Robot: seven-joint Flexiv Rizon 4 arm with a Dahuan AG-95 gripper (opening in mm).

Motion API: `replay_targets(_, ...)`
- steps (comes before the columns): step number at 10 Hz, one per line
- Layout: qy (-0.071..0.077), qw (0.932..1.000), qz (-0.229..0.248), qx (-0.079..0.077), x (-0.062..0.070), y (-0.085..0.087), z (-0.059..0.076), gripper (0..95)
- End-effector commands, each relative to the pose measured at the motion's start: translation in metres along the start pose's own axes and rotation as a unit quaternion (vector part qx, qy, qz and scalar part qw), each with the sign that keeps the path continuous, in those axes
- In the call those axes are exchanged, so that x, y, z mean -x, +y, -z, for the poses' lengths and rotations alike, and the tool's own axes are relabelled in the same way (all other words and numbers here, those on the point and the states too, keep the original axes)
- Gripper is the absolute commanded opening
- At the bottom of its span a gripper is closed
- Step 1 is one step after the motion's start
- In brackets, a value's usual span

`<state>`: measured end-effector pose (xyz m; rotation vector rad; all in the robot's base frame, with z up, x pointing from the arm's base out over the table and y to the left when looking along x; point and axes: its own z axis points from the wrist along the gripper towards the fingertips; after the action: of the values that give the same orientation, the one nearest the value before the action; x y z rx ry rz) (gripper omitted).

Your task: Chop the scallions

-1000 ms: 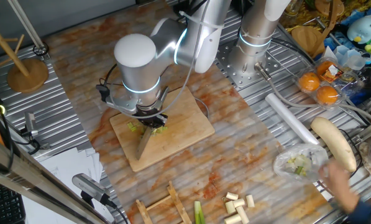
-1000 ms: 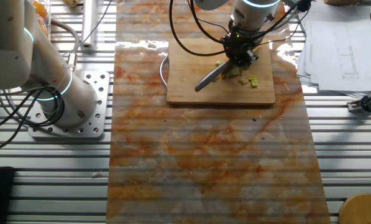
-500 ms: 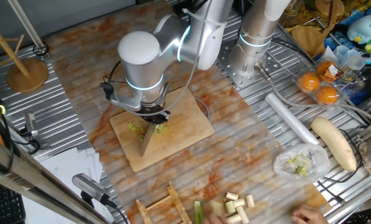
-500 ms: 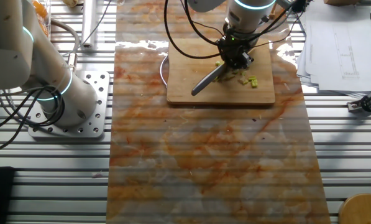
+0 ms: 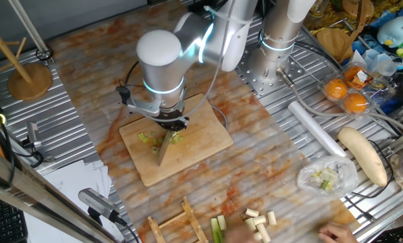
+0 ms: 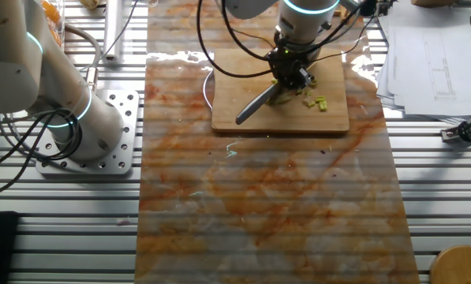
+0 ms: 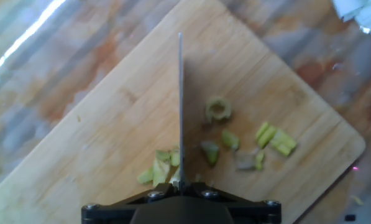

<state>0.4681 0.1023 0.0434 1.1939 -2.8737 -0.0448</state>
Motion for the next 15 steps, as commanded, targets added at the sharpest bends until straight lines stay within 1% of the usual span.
replay_targets(1, -0.005, 1.0, -0.006, -0.005, -0.003, 0.009, -0.005, 0.0)
replay_targets(2, -0.007, 0.9999, -0.008, -0.006, -0.005, 0.013, -0.008, 0.0)
replay_targets(4, -0.006, 0.9999, -0.005, -0.008, -0.007, 0.012, -0.005, 0.0)
replay_targets(6, -0.007, 0.9999, -0.008, -0.009, -0.006, 0.011, -0.008, 0.0)
replay_targets(7, -0.004, 0.9999, -0.007, -0.009, -0.006, 0.008, -0.006, 0.0)
replay_targets(8, -0.005, 1.0, -0.005, -0.006, -0.006, 0.005, -0.004, 0.0)
replay_targets(9, -0.008, 0.9999, -0.002, -0.01, -0.006, 0.002, -0.005, 0.0)
replay_targets(10, -0.011, 0.9999, -0.005, -0.006, -0.006, 0.0, -0.007, 0.0)
replay_targets(12, -0.01, 0.9999, 0.0, -0.01, -0.001, -0.009, -0.006, 0.0)
replay_targets(14, -0.008, 1.0, -0.001, -0.002, 0.004, -0.018, -0.003, 0.0)
replay_targets(15, -0.01, 0.9998, 0.007, -0.014, 0.006, -0.022, -0.004, 0.0)
